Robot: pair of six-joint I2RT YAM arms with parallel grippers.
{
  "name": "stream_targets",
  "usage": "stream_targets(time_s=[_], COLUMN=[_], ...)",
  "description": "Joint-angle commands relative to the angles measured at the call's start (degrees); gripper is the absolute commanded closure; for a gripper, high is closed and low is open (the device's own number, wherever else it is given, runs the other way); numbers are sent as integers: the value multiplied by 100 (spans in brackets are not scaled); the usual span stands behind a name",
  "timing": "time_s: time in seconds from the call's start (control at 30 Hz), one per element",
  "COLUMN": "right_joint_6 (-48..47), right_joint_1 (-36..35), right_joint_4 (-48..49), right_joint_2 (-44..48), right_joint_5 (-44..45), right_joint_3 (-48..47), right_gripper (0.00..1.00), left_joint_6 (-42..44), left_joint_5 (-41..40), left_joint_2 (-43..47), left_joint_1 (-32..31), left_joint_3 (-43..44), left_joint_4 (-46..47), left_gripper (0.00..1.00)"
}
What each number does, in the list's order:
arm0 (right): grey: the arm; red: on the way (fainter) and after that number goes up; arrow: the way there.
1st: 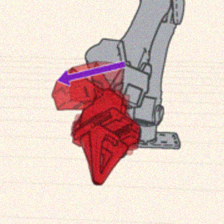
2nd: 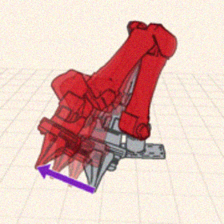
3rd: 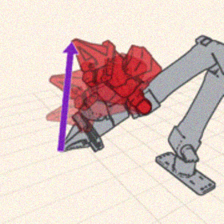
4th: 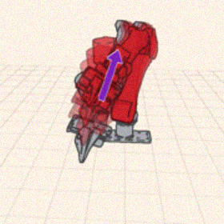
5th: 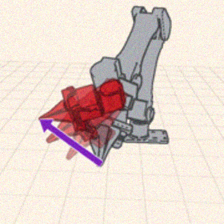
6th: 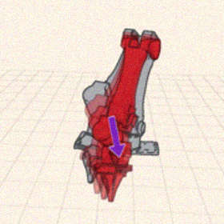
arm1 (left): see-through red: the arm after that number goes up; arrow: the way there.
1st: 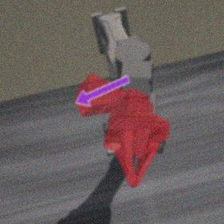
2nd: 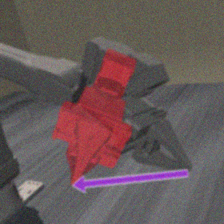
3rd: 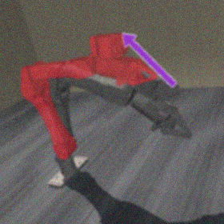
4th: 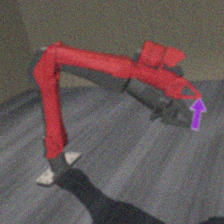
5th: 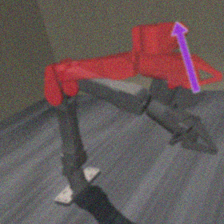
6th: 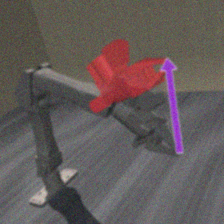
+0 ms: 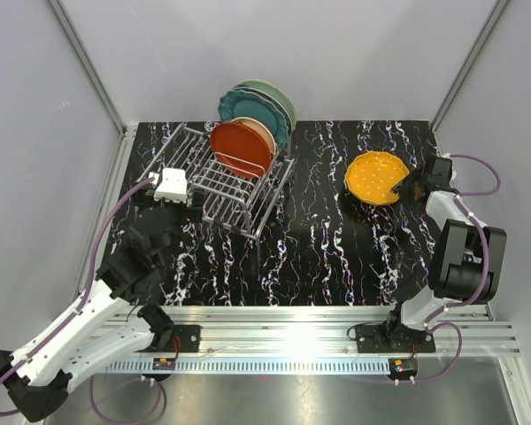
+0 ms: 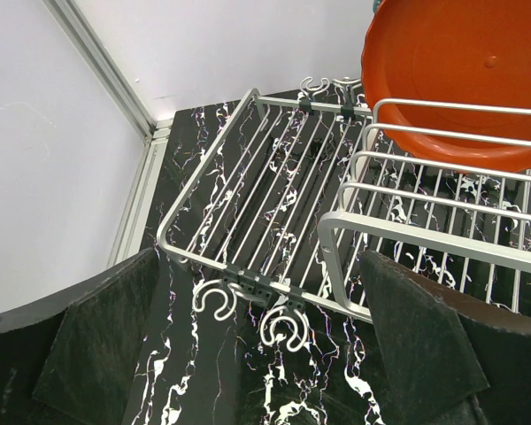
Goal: Load the plates into the dish rack
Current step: Grab a plate with the right arm
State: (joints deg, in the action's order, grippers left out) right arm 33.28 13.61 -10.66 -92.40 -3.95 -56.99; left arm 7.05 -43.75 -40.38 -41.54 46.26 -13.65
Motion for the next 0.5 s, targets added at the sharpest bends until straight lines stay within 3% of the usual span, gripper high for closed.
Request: stream_targets(time_s=[0.0,0.47], right_joint_6=[-49,293], right_joint_1=[-33,-33], right_joint_4=[46,713], right_joint_2=[170,-15], right_joint_5=[79,-308], right_joint_3=[-93,337], right_gripper=[48,42], left_joint_6=[-37,-37], left_joint_5=[7,42], left_joint_2=[-22,-58], left_joint_1=[14,14], left_joint_3=[164,173], left_joint_4=[205,179], left_gripper=[1,1])
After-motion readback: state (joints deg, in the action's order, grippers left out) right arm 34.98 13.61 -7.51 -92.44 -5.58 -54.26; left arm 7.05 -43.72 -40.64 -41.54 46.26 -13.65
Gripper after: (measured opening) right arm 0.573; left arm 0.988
